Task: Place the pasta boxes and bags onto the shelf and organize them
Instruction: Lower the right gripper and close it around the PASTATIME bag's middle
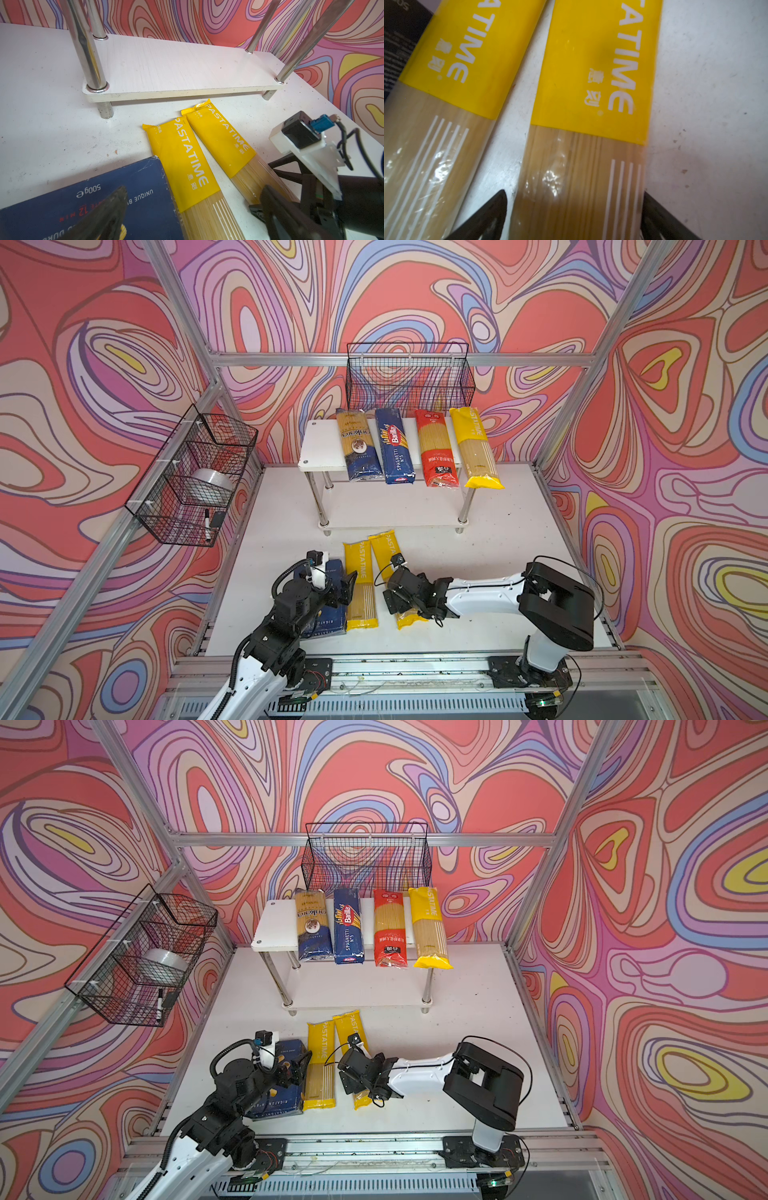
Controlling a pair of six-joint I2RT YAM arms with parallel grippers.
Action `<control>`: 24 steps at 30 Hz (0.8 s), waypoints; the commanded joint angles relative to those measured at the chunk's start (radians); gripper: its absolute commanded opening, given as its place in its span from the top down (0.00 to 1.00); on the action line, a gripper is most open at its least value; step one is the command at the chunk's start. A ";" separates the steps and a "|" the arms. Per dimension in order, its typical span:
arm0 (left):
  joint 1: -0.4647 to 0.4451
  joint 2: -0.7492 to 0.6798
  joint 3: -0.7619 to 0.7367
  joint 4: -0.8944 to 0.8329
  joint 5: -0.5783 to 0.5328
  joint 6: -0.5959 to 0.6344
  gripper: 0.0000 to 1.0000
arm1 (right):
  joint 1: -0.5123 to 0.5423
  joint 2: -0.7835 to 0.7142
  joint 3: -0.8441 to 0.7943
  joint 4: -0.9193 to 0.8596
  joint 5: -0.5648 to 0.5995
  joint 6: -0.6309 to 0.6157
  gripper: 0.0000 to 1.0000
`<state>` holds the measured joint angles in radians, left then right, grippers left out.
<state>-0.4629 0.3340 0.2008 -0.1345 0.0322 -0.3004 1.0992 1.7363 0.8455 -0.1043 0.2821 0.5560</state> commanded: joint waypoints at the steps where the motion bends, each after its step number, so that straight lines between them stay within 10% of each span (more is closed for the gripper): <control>1: 0.006 -0.012 -0.005 -0.014 -0.012 -0.009 0.00 | 0.003 0.070 -0.061 -0.086 -0.100 0.053 0.02; 24: 0.006 0.008 -0.002 -0.010 -0.020 -0.013 0.00 | 0.003 -0.059 -0.133 0.005 -0.074 0.090 0.29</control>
<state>-0.4629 0.3378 0.2008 -0.1349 0.0238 -0.3008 1.0939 1.6810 0.7536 -0.0074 0.2806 0.6159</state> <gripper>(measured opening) 0.994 0.720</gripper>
